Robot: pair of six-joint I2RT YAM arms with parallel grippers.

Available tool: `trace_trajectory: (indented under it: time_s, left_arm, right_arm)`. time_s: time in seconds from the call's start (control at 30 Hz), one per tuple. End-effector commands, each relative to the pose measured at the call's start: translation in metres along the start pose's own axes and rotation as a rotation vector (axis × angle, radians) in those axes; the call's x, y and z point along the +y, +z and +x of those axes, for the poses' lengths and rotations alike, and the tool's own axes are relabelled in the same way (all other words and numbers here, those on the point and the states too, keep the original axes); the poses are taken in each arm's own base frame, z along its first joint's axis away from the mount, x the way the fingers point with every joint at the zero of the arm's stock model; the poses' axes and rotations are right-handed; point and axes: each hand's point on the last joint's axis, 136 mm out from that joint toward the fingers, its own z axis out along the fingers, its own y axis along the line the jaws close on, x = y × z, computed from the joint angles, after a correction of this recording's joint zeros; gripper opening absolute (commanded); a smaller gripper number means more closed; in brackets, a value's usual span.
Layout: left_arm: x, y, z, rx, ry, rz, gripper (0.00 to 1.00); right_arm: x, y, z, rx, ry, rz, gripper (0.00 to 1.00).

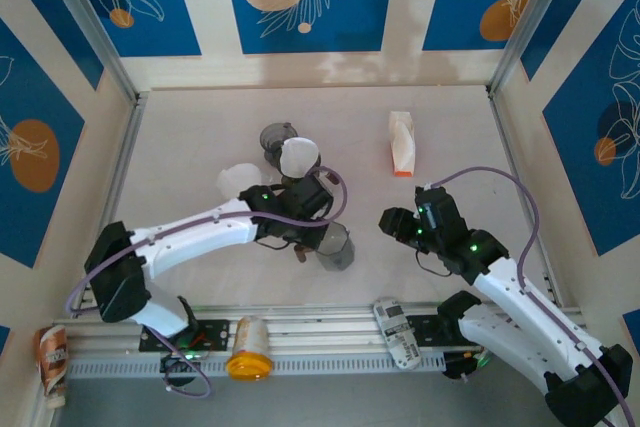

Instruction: Place the coffee filter in the dripper

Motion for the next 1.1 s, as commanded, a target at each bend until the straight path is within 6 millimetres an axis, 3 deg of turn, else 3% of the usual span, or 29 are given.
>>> trace_trajectory:
  time_s: [0.0, 0.3, 0.4, 0.7, 0.8, 0.9, 1.07]
  left_arm:
    - [-0.003, 0.005, -0.013, -0.062, -0.015, -0.013, 0.00]
    - [-0.005, 0.024, 0.001, -0.009, 0.003, -0.032, 0.00]
    - [-0.006, 0.026, 0.005, 0.000, 0.018, -0.046, 0.09]
    - [-0.001, 0.028, 0.014, 0.015, 0.025, -0.081, 0.18]
    - [-0.001, 0.023, 0.012, 0.002, 0.020, -0.079, 0.23]
    - [-0.002, 0.014, 0.007, -0.025, 0.014, -0.067, 0.37]
    - [-0.009, -0.025, -0.013, -0.130, -0.004, -0.007, 0.55]
  right_arm:
    - [-0.003, -0.004, 0.000, -0.003, -0.017, 0.010, 0.49]
    - [-0.005, -0.003, 0.000, -0.006, -0.012, 0.014, 0.50]
    - [-0.005, -0.003, -0.001, -0.007, -0.011, 0.014, 0.50]
    - [-0.004, -0.005, -0.002, -0.009, 0.001, 0.013, 0.50]
    - [-0.004, -0.007, -0.002, -0.012, 0.003, 0.011, 0.52]
    - [-0.002, -0.010, -0.004, -0.017, 0.002, 0.006, 0.53]
    - [0.000, -0.016, -0.007, -0.029, -0.005, 0.000, 0.53]
